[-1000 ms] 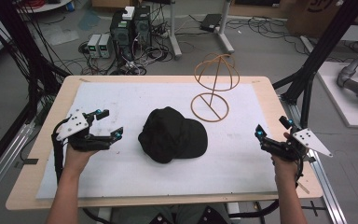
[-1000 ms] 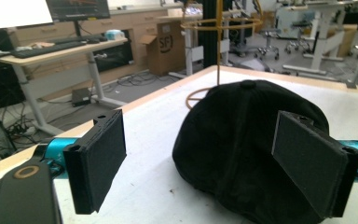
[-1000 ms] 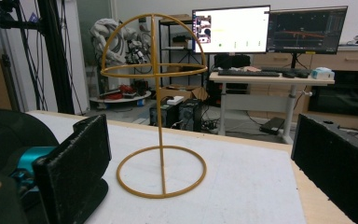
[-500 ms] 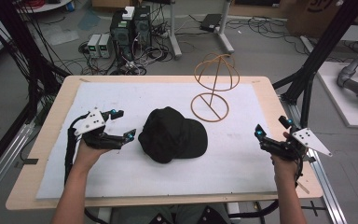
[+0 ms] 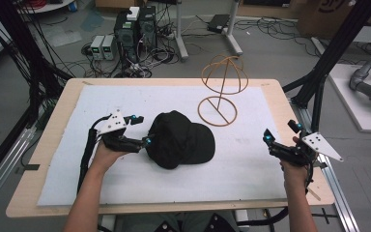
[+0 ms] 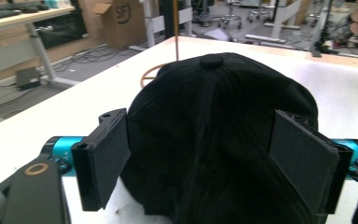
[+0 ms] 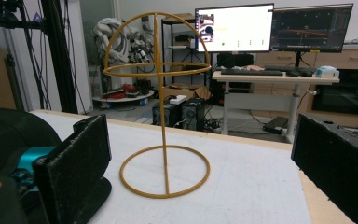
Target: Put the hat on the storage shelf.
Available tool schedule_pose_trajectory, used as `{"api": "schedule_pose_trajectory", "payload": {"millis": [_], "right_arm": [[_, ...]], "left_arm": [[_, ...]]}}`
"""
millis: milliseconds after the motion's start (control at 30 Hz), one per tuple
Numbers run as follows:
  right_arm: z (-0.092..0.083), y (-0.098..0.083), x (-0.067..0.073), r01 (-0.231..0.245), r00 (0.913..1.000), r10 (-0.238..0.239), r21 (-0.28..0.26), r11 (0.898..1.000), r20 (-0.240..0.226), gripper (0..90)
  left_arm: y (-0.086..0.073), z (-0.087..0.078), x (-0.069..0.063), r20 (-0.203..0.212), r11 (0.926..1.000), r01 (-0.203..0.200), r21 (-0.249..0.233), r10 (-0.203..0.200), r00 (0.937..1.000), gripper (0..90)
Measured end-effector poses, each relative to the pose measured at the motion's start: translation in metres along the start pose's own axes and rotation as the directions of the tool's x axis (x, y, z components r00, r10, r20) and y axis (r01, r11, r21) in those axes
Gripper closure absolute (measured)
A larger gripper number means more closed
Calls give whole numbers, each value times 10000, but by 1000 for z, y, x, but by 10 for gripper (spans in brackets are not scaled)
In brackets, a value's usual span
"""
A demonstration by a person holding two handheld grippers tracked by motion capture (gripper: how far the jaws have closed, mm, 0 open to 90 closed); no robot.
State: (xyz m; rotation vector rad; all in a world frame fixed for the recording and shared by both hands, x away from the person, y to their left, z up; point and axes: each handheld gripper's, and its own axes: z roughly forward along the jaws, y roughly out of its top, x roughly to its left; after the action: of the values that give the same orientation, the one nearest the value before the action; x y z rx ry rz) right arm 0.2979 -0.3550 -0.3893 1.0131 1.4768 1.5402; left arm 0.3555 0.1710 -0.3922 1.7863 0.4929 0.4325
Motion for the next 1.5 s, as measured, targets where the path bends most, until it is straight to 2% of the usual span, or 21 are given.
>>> {"api": "schedule_pose_trajectory", "payload": {"millis": [200,367,533,667,800,867,967,1067,1267,1400,1500], "right_arm": [[0,0,0,0,10000,0,-1,10000,-6,42],[0,0,1,28,10000,-28,18,10000,-11,42],[0,0,1,6,10000,-6,13,10000,-13,42],[0,0,0,39,10000,-39,-6,10000,8,42],[0,0,1,51,10000,-51,60,10000,10,42],[0,0,1,68,10000,-68,53,10000,14,42],[0,0,1,60,10000,-60,55,10000,26,42],[0,-1,1,63,10000,-64,63,10000,23,42],[0,-1,1,52,10000,-52,64,10000,20,42],[1,-1,1,78,10000,-78,67,9999,27,42],[0,0,1,83,10000,-84,54,10000,18,42]], "left_arm": [[-4,11,1,302,9996,52,282,-61,9995,224],[-5,17,-1,254,9992,-144,374,135,9996,263],[-9,25,-1,256,9978,-82,662,66,9997,287],[-9,26,0,306,9978,-23,656,3,9995,332],[-10,26,1,65,9971,157,744,-162,9998,384],[-11,27,1,127,9968,182,782,-193,9997,392],[-11,28,1,264,9963,131,851,-154,9995,445],[-12,29,0,465,9963,66,854,-106,9989,544],[-13,31,0,507,9939,105,1095,-161,9986,651],[-12,32,0,457,9937,122,1116,-174,9988,776],[-12,32,0,388,9933,250,1128,-295,9988,832]]}}
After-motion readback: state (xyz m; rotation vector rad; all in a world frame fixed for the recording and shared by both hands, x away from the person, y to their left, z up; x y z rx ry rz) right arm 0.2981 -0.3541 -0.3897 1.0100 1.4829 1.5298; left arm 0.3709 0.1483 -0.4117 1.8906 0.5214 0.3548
